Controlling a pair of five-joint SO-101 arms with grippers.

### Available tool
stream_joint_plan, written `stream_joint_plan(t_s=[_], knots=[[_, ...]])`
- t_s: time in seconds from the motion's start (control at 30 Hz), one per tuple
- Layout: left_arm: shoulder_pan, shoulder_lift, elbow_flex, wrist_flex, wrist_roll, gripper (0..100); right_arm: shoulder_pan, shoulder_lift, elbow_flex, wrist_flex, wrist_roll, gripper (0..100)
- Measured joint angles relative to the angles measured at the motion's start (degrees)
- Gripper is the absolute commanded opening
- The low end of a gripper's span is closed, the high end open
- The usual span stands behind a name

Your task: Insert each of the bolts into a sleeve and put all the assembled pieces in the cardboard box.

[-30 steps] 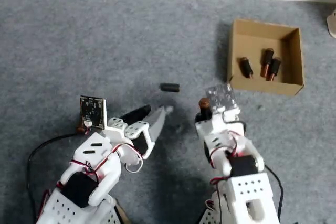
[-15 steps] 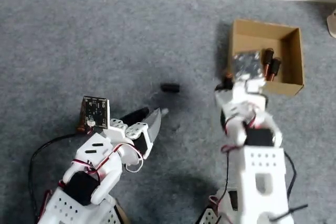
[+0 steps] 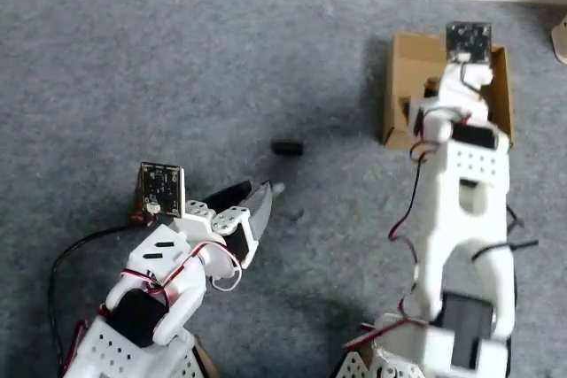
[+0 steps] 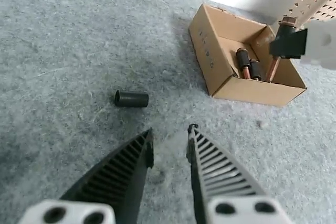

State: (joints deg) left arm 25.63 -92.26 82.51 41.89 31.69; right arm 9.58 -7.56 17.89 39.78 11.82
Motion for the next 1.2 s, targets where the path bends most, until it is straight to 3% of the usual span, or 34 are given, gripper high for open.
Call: stream_joint_plan(t_s=[0.27,0.87,1.2], knots=[[0.0,0.0,0.0,0.0,0.0,11,1.9,15.9,-15.5,0.0,0.3,0.5],[0.0,0.0,0.0,0.0,0.0,11,2.7,39.5,-34.5,0.1,0.6,0.5],[0.0,0.0,1.0,0.0,0.0,11,2.8,52.2,-52.0,10.3,0.6,0.5]])
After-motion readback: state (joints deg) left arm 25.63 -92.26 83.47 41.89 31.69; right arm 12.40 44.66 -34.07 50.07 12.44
